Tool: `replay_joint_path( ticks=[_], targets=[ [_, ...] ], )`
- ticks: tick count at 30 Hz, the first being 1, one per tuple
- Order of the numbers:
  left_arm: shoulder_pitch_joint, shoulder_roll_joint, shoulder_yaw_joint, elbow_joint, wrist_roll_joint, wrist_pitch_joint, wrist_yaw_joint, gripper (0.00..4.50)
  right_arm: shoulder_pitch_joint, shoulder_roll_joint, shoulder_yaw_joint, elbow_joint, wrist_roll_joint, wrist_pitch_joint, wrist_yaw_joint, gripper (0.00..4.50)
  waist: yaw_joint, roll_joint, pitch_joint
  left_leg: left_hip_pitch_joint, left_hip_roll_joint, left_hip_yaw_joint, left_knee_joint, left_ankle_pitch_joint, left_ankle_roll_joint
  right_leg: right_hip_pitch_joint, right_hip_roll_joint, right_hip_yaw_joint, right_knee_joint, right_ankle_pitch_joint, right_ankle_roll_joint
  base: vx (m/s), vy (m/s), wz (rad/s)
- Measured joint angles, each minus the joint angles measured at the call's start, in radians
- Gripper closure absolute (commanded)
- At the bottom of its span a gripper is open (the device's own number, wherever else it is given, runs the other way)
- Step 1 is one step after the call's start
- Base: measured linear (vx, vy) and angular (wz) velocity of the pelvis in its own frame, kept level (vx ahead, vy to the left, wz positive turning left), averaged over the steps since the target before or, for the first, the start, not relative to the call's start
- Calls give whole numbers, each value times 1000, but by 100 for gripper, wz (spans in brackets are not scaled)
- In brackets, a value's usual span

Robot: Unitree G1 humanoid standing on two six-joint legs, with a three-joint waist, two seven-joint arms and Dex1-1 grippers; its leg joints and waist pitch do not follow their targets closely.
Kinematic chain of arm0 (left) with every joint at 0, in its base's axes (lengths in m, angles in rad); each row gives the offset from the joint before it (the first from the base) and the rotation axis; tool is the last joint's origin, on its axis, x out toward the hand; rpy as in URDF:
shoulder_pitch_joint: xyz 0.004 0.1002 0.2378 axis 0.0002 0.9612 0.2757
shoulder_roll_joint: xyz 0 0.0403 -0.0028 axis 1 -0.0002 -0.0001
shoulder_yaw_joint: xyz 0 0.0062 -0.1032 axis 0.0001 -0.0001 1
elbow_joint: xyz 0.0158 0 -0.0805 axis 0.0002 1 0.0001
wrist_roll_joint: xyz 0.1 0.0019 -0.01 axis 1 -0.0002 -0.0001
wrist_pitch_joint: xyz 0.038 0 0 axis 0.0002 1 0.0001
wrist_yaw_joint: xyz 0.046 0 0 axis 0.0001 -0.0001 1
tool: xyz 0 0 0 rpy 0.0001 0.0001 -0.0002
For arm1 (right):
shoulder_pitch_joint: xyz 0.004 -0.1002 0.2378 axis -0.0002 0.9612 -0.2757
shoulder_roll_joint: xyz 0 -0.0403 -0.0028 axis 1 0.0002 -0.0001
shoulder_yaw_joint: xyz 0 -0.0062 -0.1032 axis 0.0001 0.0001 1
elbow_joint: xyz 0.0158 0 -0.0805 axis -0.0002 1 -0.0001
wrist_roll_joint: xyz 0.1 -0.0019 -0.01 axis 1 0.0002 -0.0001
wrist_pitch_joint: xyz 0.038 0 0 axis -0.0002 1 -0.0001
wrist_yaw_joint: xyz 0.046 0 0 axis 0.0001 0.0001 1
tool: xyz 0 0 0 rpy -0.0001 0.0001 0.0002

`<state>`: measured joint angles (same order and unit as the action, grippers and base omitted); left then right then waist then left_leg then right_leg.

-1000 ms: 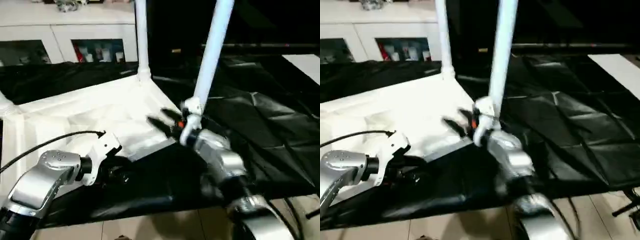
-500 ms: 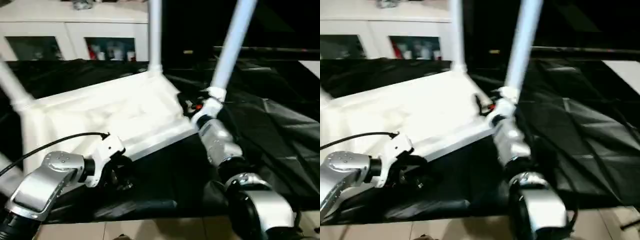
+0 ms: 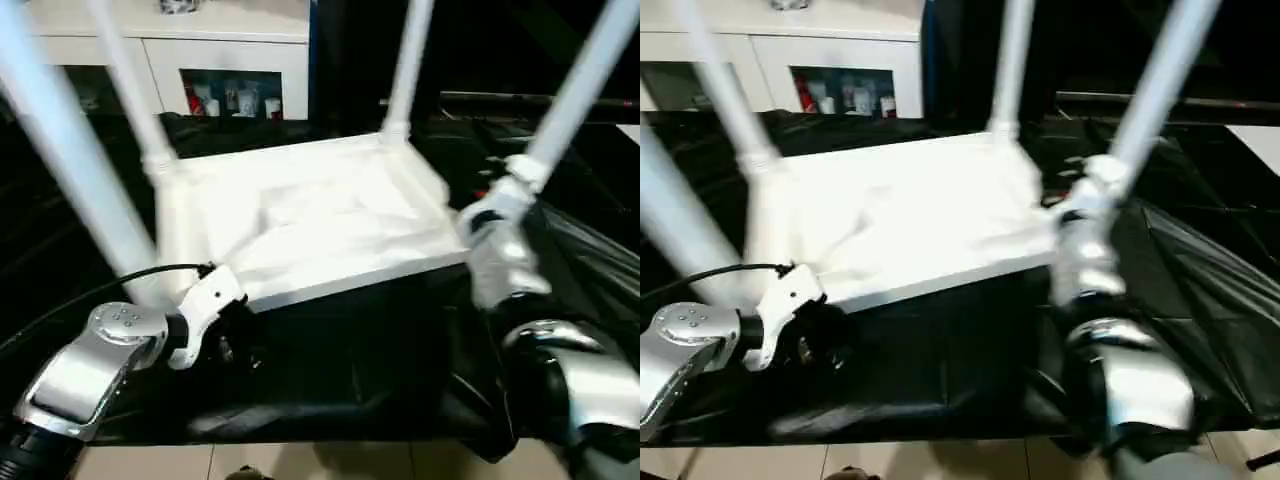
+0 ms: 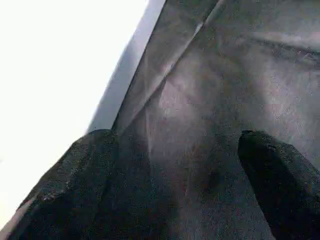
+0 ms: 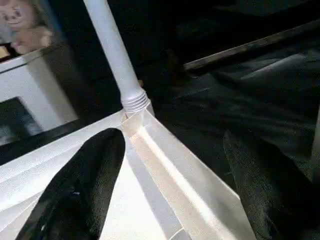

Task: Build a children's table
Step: Rotate table base

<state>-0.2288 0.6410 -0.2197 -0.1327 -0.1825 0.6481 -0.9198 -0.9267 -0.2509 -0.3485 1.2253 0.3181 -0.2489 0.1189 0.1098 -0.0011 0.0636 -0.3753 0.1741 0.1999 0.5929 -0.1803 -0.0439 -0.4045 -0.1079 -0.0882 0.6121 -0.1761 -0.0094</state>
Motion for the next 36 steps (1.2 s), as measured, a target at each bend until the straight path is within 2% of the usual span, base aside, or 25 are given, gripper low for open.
replay_joint_path(
  ticks=[6, 9, 10, 11, 13, 16, 18, 20, 23, 25, 27, 29, 31, 36],
  targets=[
    [80, 32, 102, -38, -101, -2, -68, 9, -20, -20, 15, 5, -19, 10, 161, 102, -22, 0, 0, -1, 1, 0, 1, 0, 0, -1, 2, -1, 0, 0, 0, 0, 0, 0],
    [151, 100, 177, -58, -158, 7, -124, 9, -13, -20, 84, 1, -60, 41, 264, 102, -33, 0, 0, -1, 3, -3, 2, 0, 0, -1, 5, 0, 0, 0, -1, 0, 0, 0],
    [164, 109, 193, -60, -168, 9, -135, 9, -7, -17, 102, -3, -76, 45, 283, 102, -31, 0, 0, -1, 4, -3, 2, 0, 0, -1, 6, 0, 0, -1, -1, 0, 0, 0],
    [218, 137, 234, -82, -201, 16, -167, 9, 23, -6, 144, -42, -100, 44, 330, 102, -32, 0, -1, 0, 6, -3, 3, 0, 0, -1, 9, 0, 0, -1, -2, 0, 0, 0],
    [296, 172, 302, -98, -243, 45, -206, 9, 83, 11, 182, -78, -121, 46, 387, 102, -26, 0, -1, -1, 12, -3, 5, 0, -1, 0, 14, 0, -1, -2, -3, 0, 0, 0],
    [383, 199, 391, -125, -290, 85, -245, 9, 164, 26, 196, -123, -123, 64, 431, 102, -14, 3, 1, -1, 14, 0, 5, 0, -1, -1, 15, 0, 0, -2, -4, 0, 0, 0],
    [440, 221, 446, -148, -313, 101, -268, 9, 213, 31, 203, -192, -116, 84, 464, 102, -11, 4, 1, 0, 15, 0, 5, 0, -1, 0, 15, 0, 0, -2, -5, 0, 0, 0],
    [477, 223, 534, -136, -326, 84, -276, 9, 282, 20, 209, -305, -102, 110, 492, 102, -4, 5, 1, 2, 16, 0, 5, 0, -1, 1, 16, 0, -1, -1, -5, 0, 0, 0],
    [461, 217, 671, -58, -341, 32, -268, 9, 369, -7, 210, -412, -84, 147, 500, 102, 3, 5, 1, 7, 16, 0, 4, -1, -2, 6, 16, 0, -1, -4, -1, 0, 0, 0],
    [400, 182, 737, -6, -384, -25, -250, 9, 426, -22, 210, -466, -89, 180, 486, 102, 5, 5, 1, 10, 15, 0, 4, -1, -2, 9, 16, 0, -1, -4, 0, 0, 0, 0],
    [359, 161, 766, 9, -417, -45, -233, 9, 452, -32, 209, -466, -105, 206, 448, 102, 5, 6, 1, 11, 15, 0, 4, -1, -2, 10, 16, 1, -2, -4, 0, 0, 0, 0],
    [303, 117, 765, 5, -457, -48, -212, 9, 459, -43, 204, -454, -131, 228, 397, 102, 2, 7, 2, 11, 14, 0, 4, -1, -2, 10, 16, 3, -2, -4, 0, 0, 0, 0],
    [247, 64, 731, -5, -470, -61, -185, 9, 464, -56, 202, -456, -154, 275, 332, 102, 2, 6, 2, 13, 14, 0, 4, -1, -2, 11, 16, 3, -3, -4, 0, 0, 0, 0],
    [173, -6, 640, 9, -423, -110, -132, 9, 505, -56, 200, -496, -160, 341, 281, 102, 2, 7, 2, 15, 13, -1, 4, -1, -2, 12, 16, 2, -3, -4, 0, 0, 0, 0]
  ],
)
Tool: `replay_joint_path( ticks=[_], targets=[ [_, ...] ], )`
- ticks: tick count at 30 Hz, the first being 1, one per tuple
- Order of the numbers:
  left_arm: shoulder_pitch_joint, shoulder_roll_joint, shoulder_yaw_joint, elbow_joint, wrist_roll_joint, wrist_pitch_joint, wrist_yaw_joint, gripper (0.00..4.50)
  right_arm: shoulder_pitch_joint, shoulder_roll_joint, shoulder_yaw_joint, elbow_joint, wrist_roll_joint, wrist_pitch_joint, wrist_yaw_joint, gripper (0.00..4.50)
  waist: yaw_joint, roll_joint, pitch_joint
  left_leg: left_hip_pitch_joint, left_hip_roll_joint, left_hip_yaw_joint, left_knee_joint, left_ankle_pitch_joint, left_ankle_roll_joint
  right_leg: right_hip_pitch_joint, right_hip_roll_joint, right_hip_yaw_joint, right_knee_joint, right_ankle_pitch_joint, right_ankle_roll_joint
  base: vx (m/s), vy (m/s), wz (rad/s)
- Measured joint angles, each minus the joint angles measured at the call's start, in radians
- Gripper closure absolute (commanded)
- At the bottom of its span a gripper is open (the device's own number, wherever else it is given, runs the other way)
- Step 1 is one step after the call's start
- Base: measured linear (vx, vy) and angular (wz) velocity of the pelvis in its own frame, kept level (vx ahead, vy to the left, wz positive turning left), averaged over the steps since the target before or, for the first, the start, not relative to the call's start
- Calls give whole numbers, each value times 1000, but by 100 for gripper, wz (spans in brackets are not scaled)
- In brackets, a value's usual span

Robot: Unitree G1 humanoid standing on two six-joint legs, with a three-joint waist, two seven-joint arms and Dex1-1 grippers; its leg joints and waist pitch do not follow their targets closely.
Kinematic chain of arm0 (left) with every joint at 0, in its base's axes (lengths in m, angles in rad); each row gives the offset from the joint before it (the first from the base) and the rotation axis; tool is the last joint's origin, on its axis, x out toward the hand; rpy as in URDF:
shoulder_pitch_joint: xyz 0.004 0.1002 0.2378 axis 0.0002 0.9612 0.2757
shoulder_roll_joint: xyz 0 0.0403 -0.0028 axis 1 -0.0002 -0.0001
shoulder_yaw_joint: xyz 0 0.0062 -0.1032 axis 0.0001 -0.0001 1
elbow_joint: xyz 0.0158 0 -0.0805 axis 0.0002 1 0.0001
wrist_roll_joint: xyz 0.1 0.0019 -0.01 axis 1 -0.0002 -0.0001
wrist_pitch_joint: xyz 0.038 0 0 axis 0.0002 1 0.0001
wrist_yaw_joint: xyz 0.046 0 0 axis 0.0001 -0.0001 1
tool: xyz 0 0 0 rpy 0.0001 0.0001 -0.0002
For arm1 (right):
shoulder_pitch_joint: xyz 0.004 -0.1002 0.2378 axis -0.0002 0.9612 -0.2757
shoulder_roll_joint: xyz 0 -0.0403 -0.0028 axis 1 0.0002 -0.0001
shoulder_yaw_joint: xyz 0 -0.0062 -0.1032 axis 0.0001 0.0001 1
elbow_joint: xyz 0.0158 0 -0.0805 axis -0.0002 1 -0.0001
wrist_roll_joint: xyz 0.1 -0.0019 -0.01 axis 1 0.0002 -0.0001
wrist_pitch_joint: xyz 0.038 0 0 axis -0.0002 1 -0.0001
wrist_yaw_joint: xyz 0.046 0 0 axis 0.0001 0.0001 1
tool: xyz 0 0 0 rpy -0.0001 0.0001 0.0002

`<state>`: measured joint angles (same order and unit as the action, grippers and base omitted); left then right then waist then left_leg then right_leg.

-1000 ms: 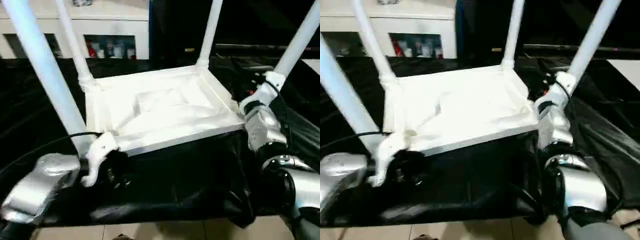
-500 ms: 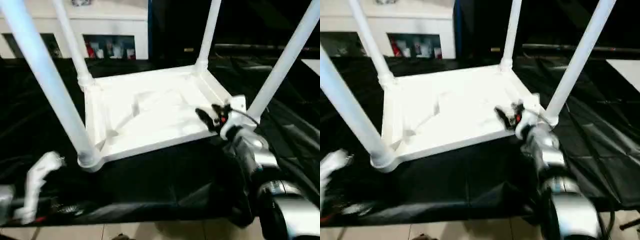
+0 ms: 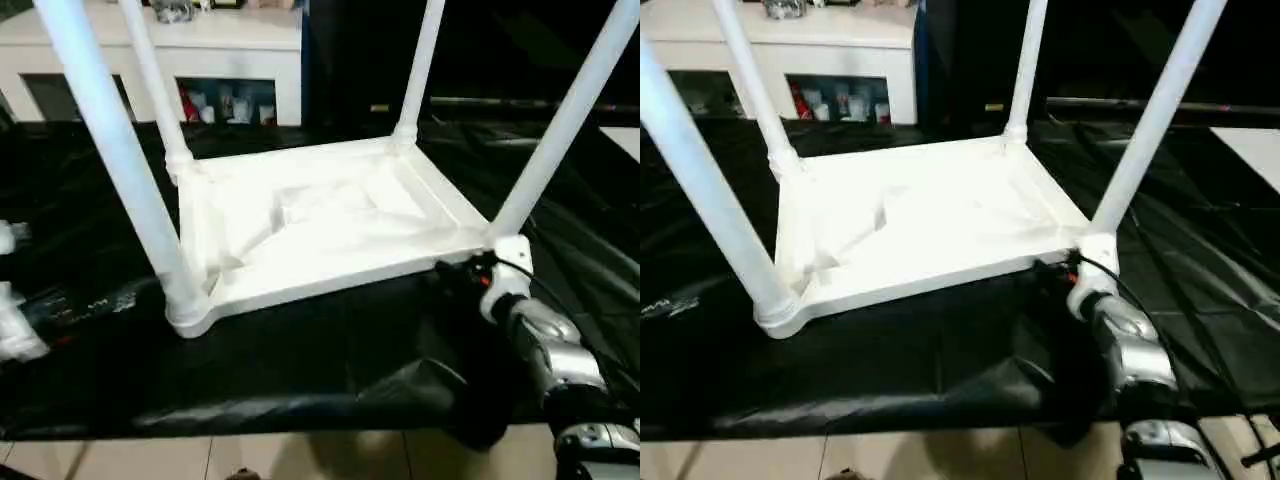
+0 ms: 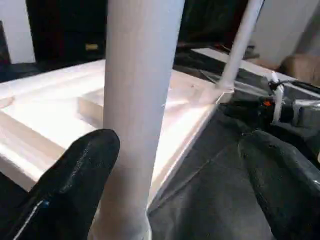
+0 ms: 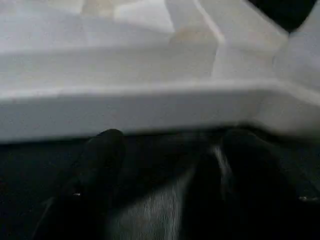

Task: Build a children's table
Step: Rotate table base

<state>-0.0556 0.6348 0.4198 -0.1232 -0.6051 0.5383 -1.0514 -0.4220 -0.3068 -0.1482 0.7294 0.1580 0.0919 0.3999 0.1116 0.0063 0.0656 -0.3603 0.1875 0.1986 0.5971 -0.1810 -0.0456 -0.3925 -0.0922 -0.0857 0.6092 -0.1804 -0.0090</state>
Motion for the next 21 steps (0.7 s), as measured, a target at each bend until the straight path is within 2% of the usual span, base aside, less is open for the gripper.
replay_joint_path(
  ticks=[5, 8, 11, 15, 18, 21],
  targets=[
    [-68, -51, -105, 70, 94, -52, 93, 9, -2, 43, 22, -44, -4, 20, -23, 102, -3, 5, 3, 0, 0, -2, 0, 0, 0, 1, 0, -3, -4, 0, 0, 0, 0, 0],
    [-79, -73, -124, 89, 108, -55, 127, 9, -7, 62, 33, -42, -6, 28, -27, 102, -13, 6, 4, 0, 1, -7, -1, 0, 0, 4, 0, -10, -13, 0, 0, 0, 0, 0],
    [-110, -98, -139, 116, 125, -59, 158, 9, -33, 83, 41, -16, -14, 27, -32, 102, -24, 7, 4, 0, 0, -7, -1, 0, 0, 4, 0, -9, -16, 0, 0, 0, 0, 0],
    [-142, -123, -151, 142, 128, -76, 174, 9, -79, 100, 46, 38, -17, 24, -43, 102, -26, 7, 4, 1, -1, -7, -1, 0, 0, 3, 0, -8, -16, 0, -1, 0, 0, 0],
    [-148, -151, -146, 121, 49, -39, 159, 9, -135, 107, 45, 112, -19, 3, -52, 102, -24, 7, 4, 1, -1, -5, -1, 0, 0, 2, 0, -6, -13, 6, -8, 0, 0, 0],
    [-136, -140, -151, 22, -88, 86, 95, 9, -189, 106, 44, 189, -37, -22, -59, 102, -22, 1, 2, -2, 0, -3, -1, 0, -1, -4, 0, -6, -10, 13, -17, 0, 0, 0]
  ],
)
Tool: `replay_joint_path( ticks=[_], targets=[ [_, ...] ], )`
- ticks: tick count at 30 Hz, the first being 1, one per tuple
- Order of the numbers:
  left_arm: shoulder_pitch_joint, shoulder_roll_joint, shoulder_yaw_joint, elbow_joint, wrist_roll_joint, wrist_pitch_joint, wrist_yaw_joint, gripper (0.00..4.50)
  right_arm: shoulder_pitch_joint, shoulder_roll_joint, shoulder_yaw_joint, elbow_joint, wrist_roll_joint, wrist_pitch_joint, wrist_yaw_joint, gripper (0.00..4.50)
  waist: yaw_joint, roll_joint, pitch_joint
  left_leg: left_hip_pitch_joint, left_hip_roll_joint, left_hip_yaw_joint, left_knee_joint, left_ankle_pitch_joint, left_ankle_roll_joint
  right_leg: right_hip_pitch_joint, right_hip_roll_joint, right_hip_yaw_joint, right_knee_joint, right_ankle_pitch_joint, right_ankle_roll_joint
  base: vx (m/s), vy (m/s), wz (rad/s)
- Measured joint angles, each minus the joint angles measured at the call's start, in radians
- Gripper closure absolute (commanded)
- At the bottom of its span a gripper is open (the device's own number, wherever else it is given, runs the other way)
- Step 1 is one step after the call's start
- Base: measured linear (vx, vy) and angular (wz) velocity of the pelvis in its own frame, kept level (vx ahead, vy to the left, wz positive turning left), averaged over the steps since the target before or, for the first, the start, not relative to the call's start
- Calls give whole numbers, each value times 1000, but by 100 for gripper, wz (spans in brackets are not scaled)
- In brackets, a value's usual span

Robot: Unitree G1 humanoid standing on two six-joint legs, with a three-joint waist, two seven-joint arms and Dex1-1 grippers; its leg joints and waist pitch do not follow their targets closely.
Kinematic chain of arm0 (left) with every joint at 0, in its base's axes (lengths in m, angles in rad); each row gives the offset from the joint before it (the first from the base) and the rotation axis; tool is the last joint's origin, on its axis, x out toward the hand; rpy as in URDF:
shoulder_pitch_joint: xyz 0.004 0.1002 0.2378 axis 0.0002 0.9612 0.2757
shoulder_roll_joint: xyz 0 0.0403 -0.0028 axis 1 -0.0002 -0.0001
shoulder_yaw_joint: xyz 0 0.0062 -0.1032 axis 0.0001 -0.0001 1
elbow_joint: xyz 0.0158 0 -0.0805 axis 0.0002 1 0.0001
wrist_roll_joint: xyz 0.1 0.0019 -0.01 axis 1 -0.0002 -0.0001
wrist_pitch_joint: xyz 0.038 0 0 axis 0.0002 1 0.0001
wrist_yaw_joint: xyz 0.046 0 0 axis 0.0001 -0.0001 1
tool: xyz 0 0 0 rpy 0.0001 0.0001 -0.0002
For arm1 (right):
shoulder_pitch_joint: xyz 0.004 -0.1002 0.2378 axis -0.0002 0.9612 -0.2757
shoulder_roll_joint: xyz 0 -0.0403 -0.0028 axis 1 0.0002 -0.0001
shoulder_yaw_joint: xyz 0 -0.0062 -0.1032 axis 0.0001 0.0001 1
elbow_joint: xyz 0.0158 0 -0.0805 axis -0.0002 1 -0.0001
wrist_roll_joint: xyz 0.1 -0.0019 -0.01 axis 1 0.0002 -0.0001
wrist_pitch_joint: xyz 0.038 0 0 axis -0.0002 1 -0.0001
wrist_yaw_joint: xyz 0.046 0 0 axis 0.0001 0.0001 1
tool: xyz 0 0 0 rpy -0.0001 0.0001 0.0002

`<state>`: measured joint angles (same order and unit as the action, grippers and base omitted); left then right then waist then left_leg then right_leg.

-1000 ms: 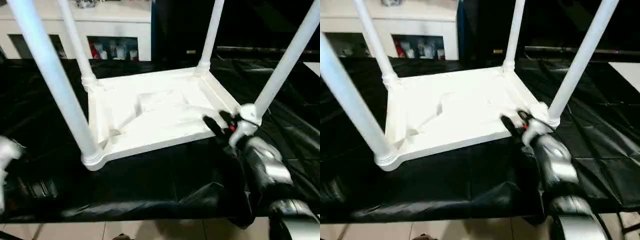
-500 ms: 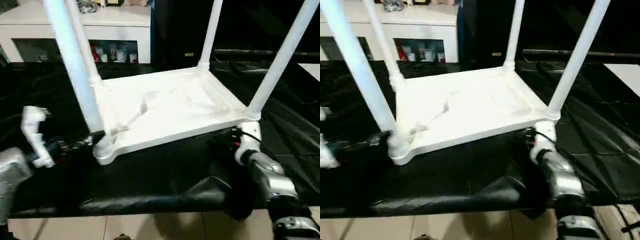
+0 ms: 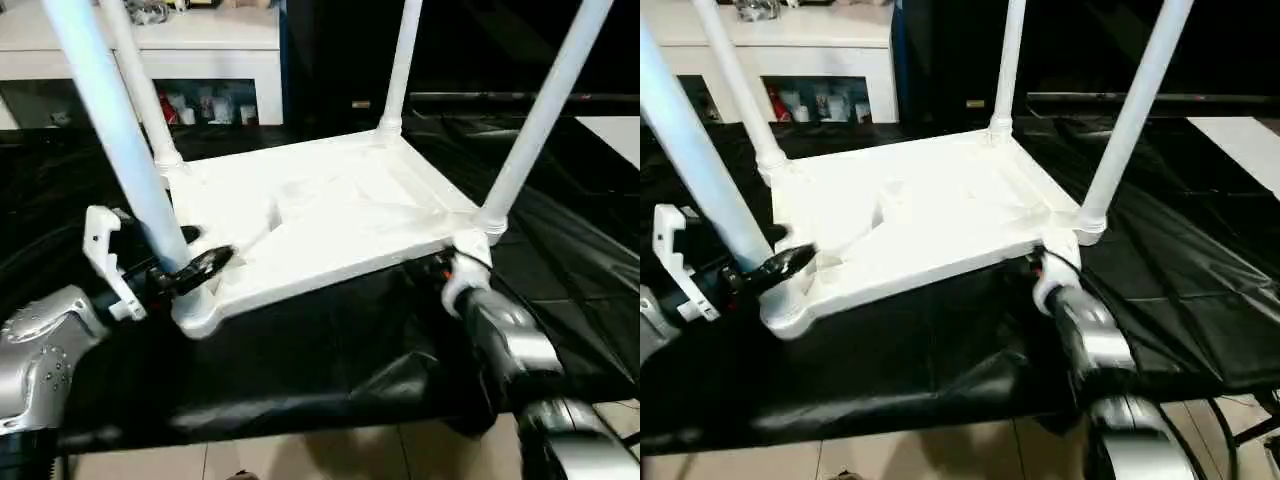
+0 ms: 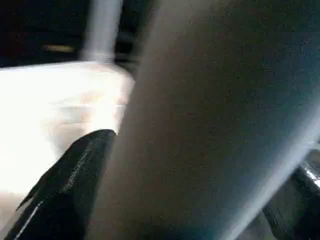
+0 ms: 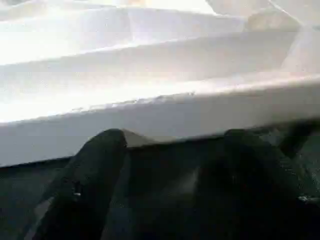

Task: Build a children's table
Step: Rotate table base

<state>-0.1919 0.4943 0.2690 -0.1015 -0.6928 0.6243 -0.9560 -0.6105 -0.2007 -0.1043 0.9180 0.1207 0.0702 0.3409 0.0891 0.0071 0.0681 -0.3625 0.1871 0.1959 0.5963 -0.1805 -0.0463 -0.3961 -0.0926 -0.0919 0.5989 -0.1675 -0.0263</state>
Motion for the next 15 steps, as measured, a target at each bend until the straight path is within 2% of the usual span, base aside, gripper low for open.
replay_joint_path(
  ticks=[2, 6, 11, 15],
  targets=[
    [5, 26, -34, -76, -81, 81, -55, 9, -42, 1, -1, 49, -10, -9, -5, 102, -2, -3, -2, -4, 0, 2, 1, 1, -1, -7, 0, 2, 6, 4, -6, 0, 0, 0],
    [5, 44, -104, -161, -160, 164, -118, 9, -88, 10, 7, 99, -20, -20, -2, 102, -5, -9, -3, -5, 5, 4, 1, -2, -5, -14, 3, 2, 14, -4, 3, 0, 0, 0],
    [-18, -12, -186, -188, -166, 173, -119, 9, -115, 39, 35, 150, -49, -44, 7, 102, -4, -9, -3, -5, 7, 4, -1, -1, -7, -17, 4, 2, 19, -7, 1, 0, 0, 0],
    [-79, -90, -254, -167, -94, 123, -84, 9, -143, 79, 38, 191, -58, -61, 9, 102, -5, -14, -2, -5, 6, 3, 0, 1, -10, -16, 4, 2, 19, -6, 1, 0, 0, 0]
  ],
)
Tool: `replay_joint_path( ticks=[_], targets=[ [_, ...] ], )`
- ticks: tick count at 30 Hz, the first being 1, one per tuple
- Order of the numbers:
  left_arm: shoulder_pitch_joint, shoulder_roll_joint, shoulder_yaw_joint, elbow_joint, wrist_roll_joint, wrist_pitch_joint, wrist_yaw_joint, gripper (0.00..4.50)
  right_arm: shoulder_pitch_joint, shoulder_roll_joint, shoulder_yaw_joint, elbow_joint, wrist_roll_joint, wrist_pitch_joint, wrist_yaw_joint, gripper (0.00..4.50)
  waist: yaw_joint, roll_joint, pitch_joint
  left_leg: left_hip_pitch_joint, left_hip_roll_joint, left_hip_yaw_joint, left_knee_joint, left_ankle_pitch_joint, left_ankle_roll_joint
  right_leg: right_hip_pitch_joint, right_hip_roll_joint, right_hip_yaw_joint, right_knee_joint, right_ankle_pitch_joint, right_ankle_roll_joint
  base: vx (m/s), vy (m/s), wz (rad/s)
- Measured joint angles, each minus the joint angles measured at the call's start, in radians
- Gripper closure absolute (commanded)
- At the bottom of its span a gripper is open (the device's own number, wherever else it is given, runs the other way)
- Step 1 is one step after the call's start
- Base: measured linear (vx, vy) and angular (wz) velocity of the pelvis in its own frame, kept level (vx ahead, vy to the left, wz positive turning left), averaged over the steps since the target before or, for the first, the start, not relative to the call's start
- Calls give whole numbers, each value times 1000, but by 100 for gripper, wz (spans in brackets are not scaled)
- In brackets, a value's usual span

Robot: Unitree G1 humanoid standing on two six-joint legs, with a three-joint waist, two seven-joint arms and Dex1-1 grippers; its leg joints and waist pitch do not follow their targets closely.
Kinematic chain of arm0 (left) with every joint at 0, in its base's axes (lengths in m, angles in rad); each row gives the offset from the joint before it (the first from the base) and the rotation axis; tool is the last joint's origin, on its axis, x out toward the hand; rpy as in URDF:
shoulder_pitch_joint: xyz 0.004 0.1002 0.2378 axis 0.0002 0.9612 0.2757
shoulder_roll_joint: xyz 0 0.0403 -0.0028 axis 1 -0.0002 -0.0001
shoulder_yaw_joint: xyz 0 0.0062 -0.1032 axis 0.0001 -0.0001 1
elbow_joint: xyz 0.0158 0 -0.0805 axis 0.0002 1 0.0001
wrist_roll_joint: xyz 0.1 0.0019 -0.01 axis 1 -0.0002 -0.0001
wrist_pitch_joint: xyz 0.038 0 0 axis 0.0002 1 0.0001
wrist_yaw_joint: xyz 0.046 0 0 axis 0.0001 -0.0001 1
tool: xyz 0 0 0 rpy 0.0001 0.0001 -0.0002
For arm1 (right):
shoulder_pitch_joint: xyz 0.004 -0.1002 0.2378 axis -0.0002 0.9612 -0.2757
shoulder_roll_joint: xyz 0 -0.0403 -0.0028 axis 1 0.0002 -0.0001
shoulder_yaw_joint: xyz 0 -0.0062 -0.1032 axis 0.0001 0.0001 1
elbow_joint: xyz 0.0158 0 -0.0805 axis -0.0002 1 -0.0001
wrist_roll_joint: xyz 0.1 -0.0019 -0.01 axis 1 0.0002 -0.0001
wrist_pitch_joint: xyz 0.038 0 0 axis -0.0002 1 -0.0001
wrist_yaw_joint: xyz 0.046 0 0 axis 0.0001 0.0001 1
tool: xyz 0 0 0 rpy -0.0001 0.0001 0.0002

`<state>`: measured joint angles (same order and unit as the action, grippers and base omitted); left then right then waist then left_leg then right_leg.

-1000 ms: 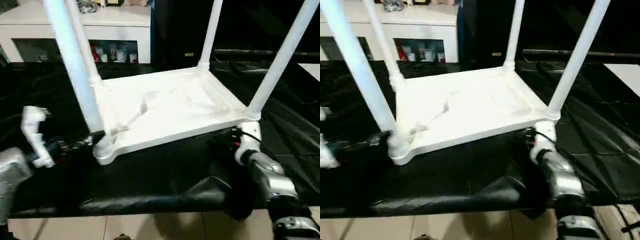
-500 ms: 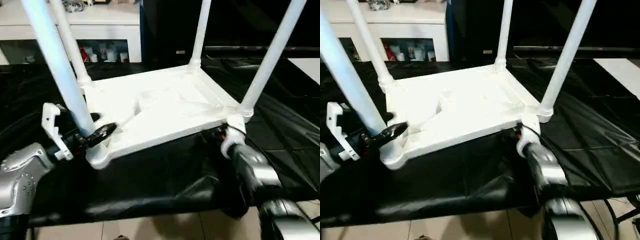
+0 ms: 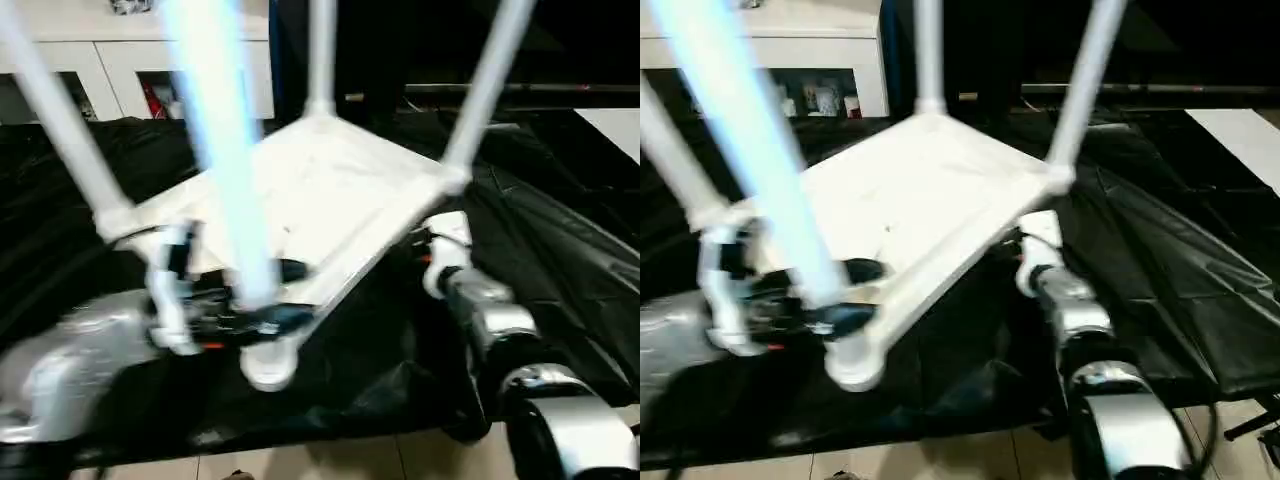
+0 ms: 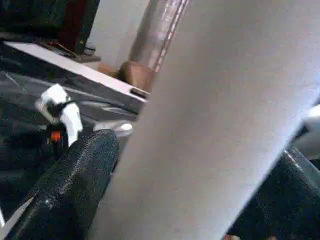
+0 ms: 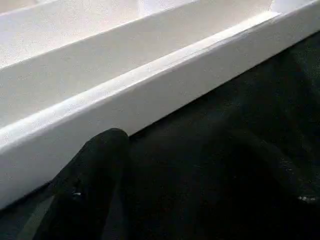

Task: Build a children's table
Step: Rotate table base

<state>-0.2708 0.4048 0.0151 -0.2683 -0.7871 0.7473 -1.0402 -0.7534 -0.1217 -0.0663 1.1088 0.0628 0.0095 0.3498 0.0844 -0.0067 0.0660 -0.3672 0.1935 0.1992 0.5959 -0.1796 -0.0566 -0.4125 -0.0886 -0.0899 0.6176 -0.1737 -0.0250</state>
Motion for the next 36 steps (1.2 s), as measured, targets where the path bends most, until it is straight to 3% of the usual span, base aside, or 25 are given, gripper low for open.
replay_joint_path(
  ticks=[5, 12, 16, 21, 25, 29, 33, 36],
  targets=[
    [-77, -71, -89, 50, 49, -41, 22, 9, -26, 70, 29, 27, -20, -29, 24, 102, -23, -7, 2, 1, 0, -2, 0, 2, -3, 0, 0, -1, -2, 5, 1, 0, 0, 0],
    [-140, -179, -175, 103, 123, -108, 64, 9, -35, 114, 55, 41, -38, -60, 43, 102, -27, -7, 2, 1, 0, -2, 0, 2, -3, -1, 0, -1, -2, 8, -4, 0, 0, 0],
    [-217, -212, -212, 241, 287, -258, 189, 9, -46, 124, 55, 55, -44, -80, 21, 102, -23, -7, 2, 1, 0, -2, 0, 2, -3, 0, 0, -1, -2, 8, -5, 0, 0, 0],
    [-235, -137, -207, 362, 399, -356, 247, 9, -47, 94, 32, 56, -36, -88, -22, 102, -22, -6, 2, 1, 0, -3, 0, 2, -3, 0, 0, -3, -2, 9, -3, 0, 0, 0],
    [-215, -73, -178, 387, 435, -381, 243, 9, -46, 65, 11, 56, -34, -98, -58, 102, -23, -6, 2, 1, 0, -4, 0, 2, -4, 0, 0, -3, -1, 9, -4, 0, 0, 0],
    [-202, -58, -169, 444, 469, -414, 247, 9, -45, 61, -5, 55, -28, -101, -83, 102, -12, -6, 2, 0, 0, -3, 0, 2, -4, -1, -1, -3, -2, 10, -5, 0, 0, 0],
    [-186, -12, -169, 433, 463, -401, 205, 9, -37, 46, -5, 32, -19, -103, -78, 102, 0, -6, 2, 0, 0, -3, 0, 2, -4, -1, -1, -3, -2, 10, -5, 0, 0, 0],
    [-105, 74, -195, 309, 403, -302, 91, 9, -12, 6, -3, -24, -19, -100, -31, 102, 6, -7, 2, -1, 0, -2, 0, 2, -4, -2, -1, -3, -2, 8, -4, 0, 0, 0]
  ],
)
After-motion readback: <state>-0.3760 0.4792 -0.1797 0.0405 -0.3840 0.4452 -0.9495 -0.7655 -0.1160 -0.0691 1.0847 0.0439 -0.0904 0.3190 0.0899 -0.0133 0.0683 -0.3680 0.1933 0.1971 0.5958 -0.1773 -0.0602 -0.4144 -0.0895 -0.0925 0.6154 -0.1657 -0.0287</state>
